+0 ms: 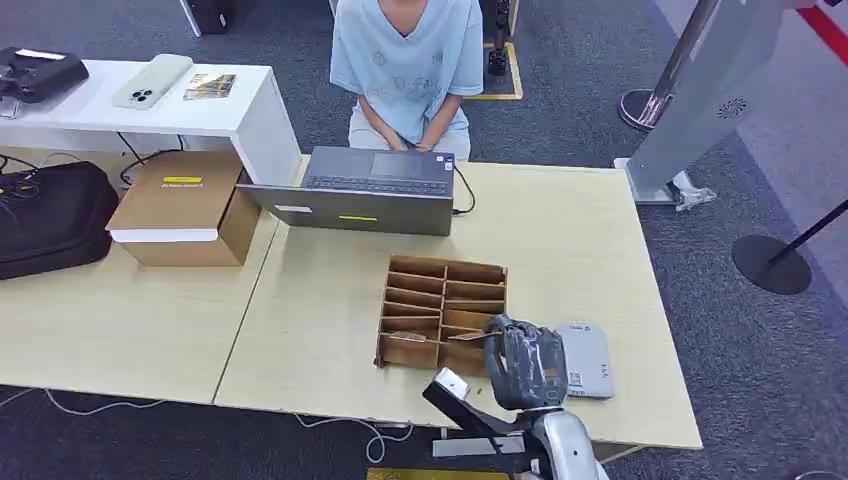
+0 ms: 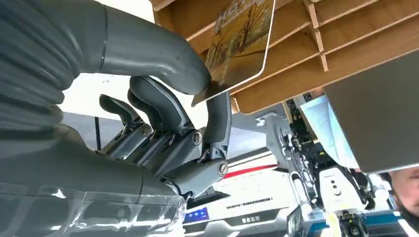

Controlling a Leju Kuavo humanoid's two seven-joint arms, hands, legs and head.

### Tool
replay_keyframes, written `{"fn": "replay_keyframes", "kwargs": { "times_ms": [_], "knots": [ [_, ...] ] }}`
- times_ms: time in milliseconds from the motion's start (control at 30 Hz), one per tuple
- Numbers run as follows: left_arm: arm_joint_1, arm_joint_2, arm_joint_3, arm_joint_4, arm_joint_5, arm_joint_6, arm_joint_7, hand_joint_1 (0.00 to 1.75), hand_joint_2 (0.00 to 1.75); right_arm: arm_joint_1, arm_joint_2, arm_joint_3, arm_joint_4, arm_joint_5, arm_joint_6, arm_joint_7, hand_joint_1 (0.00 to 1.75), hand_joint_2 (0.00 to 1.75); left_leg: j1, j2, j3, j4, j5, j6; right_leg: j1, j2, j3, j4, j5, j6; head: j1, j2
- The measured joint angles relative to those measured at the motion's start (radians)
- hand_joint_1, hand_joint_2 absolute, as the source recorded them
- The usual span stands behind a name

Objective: Pass the card to the sensor for recognition and then transmit it.

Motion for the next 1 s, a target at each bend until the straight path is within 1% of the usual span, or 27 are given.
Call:
{"fn": "replay_keyframes", "kwargs": {
  "times_ms": [233,633,1000],
  "knots": [
    [0.000,0.000,0.000,0.000,-0.003,0.000,0.000,0.00,0.00,0.000,0.003,0.000,-0.001,0.012,-0.007,-0.010,1.75,1.75,0.000,0.000,0.000,0.000,0.000,0.000,0.000,0.000,0.000,0.000,0.000,0.000,0.000,0.000],
    [0.000,0.000,0.000,0.000,-0.007,0.001,0.000,0.00,0.00,0.002,0.016,-0.001,-0.023,0.036,-0.090,-0.060,1.75,1.75,0.000,0.000,0.000,0.000,0.000,0.000,0.000,0.000,0.000,0.000,0.000,0.000,0.000,0.000],
    [0.000,0.000,0.000,0.000,-0.007,0.001,0.000,0.00,0.00,0.002,0.024,-0.006,-0.023,0.047,-0.099,-0.067,1.75,1.75,0.000,0.000,0.000,0.000,0.000,0.000,0.000,0.000,0.000,0.000,0.000,0.000,0.000,0.000]
  ]
}}
